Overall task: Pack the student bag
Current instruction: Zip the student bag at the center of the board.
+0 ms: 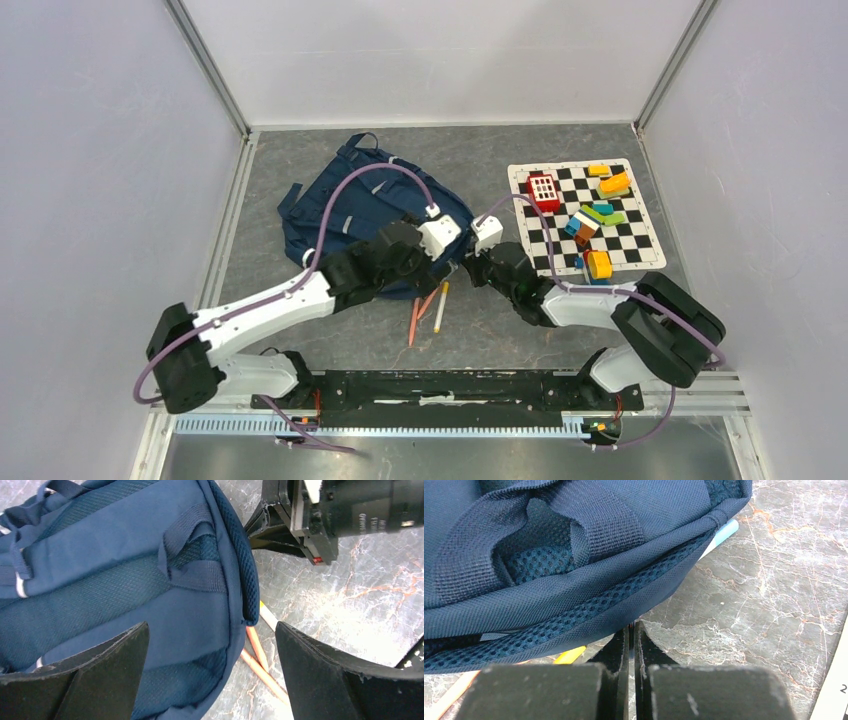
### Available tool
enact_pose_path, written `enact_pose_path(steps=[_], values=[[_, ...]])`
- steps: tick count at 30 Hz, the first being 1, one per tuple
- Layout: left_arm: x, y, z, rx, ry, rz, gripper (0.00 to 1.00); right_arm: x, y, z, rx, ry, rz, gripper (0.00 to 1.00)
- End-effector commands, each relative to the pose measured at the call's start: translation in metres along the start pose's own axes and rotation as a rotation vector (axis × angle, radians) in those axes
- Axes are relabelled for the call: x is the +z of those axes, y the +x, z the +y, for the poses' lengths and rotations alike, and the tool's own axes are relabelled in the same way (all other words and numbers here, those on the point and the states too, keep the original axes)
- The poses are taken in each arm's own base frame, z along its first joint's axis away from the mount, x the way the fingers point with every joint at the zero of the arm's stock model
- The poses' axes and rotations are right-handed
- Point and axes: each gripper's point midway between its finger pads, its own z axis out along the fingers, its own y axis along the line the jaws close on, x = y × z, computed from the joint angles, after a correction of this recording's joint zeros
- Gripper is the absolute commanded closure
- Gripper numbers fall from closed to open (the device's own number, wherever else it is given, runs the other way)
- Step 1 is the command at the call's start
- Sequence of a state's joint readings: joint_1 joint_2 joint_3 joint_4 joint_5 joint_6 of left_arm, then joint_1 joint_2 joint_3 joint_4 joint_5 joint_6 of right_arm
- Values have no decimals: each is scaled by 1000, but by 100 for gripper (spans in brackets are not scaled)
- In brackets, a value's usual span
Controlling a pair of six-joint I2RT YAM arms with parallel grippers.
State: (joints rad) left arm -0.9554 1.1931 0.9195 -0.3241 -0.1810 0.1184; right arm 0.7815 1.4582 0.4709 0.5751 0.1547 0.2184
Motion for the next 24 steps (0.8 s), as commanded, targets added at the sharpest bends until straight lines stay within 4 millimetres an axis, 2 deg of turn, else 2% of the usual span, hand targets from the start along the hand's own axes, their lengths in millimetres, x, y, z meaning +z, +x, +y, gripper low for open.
enact_pose_path(steps=[1,4,8,10,13,16,18,19,24], values=[[20,-37,-3,-15,7,-117,0,-7,-26,14,30,-63,-93,100],[37,-37,-10,-12,33,-95,0,-9,-25,13,32,-56,-95,100],[60,-17,-4,-12,-35,-11,2,-14,-24,7,61,-36,-103,100],[67,-3,0,-6,-66,32,15,-17,-26,4,75,-35,-114,100],[69,16,-4,-5,-62,82,46,-19,-28,-4,77,-15,-115,100],[59,25,-6,7,-62,107,78,-19,-33,-13,74,7,-120,100],[48,33,-4,22,-72,127,94,-17,-36,-19,55,24,-112,100],[41,36,-2,27,-80,138,98,-15,-39,-23,49,34,-110,100],[7,56,4,42,-81,218,98,-3,-55,-37,30,52,-102,100]])
